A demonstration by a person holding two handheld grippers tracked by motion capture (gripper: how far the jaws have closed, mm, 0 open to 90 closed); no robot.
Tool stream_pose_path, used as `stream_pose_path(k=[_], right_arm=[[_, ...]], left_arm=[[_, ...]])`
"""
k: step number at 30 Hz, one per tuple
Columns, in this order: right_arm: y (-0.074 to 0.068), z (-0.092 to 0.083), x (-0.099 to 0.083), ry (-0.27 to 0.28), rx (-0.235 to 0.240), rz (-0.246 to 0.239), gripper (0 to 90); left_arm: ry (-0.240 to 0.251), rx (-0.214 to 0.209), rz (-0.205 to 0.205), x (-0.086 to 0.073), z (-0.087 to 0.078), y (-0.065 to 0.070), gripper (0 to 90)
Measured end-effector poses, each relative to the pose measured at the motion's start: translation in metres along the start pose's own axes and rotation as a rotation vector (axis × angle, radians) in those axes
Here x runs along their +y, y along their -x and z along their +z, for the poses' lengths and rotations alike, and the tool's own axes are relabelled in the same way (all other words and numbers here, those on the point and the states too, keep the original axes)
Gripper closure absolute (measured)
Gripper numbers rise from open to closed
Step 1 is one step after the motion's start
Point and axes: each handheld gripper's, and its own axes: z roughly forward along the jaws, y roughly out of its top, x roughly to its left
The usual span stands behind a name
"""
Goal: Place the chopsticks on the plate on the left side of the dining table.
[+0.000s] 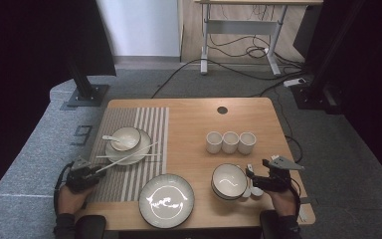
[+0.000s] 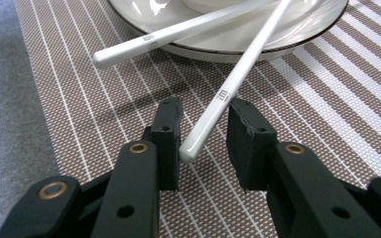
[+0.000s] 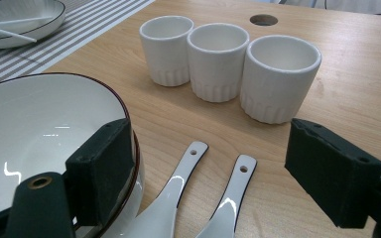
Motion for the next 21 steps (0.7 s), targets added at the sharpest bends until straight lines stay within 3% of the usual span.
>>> stream_pose_path(k=[21], right_arm=[[0.0000, 0.0004, 0.0002, -0.001, -0.001, 0.004, 18.9]], left_arm=[[-0.002, 0.044, -0.022, 0.0081, 0.0051, 0.0019, 59.7]])
